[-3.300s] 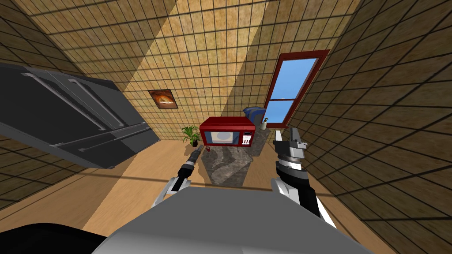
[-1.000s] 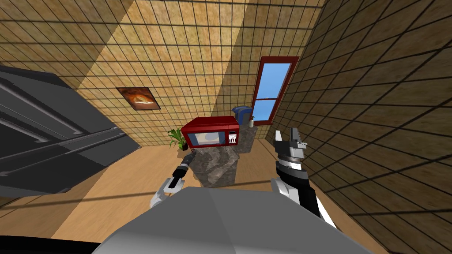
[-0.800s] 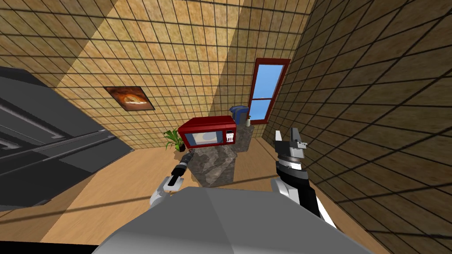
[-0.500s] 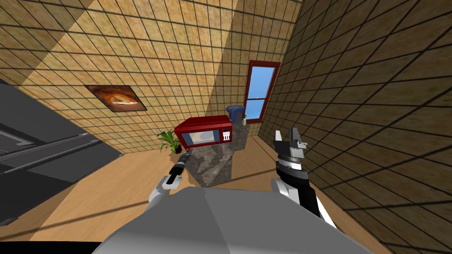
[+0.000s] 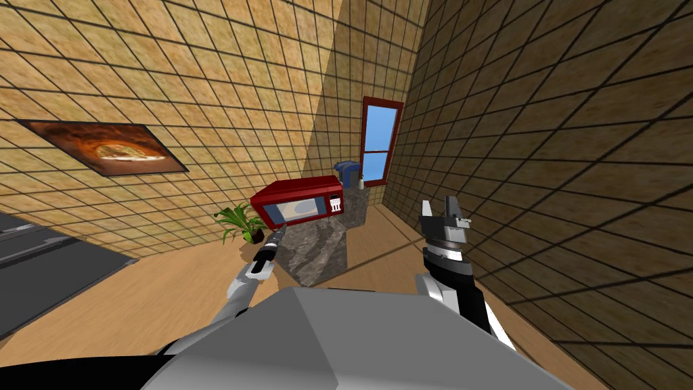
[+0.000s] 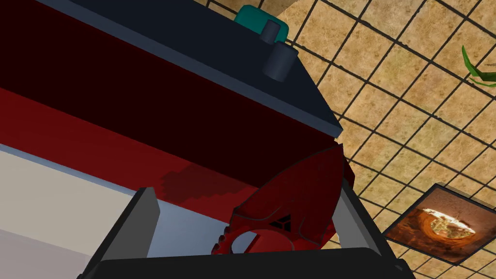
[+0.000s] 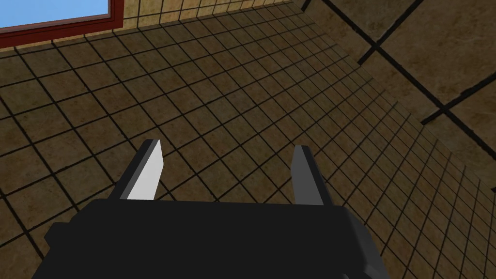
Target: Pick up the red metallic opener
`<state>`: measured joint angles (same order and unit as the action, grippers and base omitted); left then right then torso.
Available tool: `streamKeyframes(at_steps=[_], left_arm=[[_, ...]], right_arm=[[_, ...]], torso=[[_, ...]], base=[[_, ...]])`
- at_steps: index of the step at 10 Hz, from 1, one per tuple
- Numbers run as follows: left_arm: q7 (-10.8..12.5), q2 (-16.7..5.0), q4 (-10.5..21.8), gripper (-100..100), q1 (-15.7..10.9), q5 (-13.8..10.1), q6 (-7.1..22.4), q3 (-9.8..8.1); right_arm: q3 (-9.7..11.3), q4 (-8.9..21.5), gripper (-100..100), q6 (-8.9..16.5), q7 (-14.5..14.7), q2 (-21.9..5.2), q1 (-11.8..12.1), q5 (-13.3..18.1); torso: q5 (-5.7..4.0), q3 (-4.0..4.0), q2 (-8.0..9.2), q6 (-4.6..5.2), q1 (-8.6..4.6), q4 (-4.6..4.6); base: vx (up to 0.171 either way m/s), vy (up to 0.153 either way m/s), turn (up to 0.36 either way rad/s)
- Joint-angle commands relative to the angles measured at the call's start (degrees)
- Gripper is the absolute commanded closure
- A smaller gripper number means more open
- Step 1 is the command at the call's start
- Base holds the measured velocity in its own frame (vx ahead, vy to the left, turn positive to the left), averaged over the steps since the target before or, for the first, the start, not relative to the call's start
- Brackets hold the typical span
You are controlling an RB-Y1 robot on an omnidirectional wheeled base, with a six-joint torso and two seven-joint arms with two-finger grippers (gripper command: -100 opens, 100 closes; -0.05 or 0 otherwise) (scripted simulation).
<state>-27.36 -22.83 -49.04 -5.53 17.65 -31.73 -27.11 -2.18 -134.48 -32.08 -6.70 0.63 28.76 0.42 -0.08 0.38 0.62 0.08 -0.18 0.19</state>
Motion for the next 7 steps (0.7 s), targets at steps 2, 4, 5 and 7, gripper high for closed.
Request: streamKeyframes(at_steps=[2,4,5,7], left_arm=[[-0.15,-0.75,4.79,-100,-2.02,-0.27,-0.08,-1.61],[0.09,-0.83,3.64,100,-1.74,-0.27,0.04,-1.43],[0.08,-0.79,3.56,100,-1.81,-0.25,-0.03,-1.35],[-0.02,-0.86,3.58,100,-1.76,-0.21,-0.01,-1.37]], right_arm=[[0.0,0.0,0,0.0,0.0,0.0,0.01,0.0],[-0.01,0.0,0,0.0,0.0,-0.01,0.03,0.0],[-0.01,0.0,0,0.0,0.0,0.0,0.02,0.0],[-0.01,0.0,0,-0.01,0.0,-0.01,0.03,0.0]], torso=[[-0.01,-0.03,-0.07,-0.03,-0.06,-0.01],[0.03,-0.26,-0.47,-0.05,0.14,-0.1],[0.06,-0.33,-0.56,-0.14,0.25,-0.15],[0.13,-0.35,-0.61,-0.1,0.34,-0.14]], base=[[-0.1,-0.06,-0.066],[-0.011,-0.01,-0.004],[0.0,0.0,0.0],[0.0,0.0,0.0]])
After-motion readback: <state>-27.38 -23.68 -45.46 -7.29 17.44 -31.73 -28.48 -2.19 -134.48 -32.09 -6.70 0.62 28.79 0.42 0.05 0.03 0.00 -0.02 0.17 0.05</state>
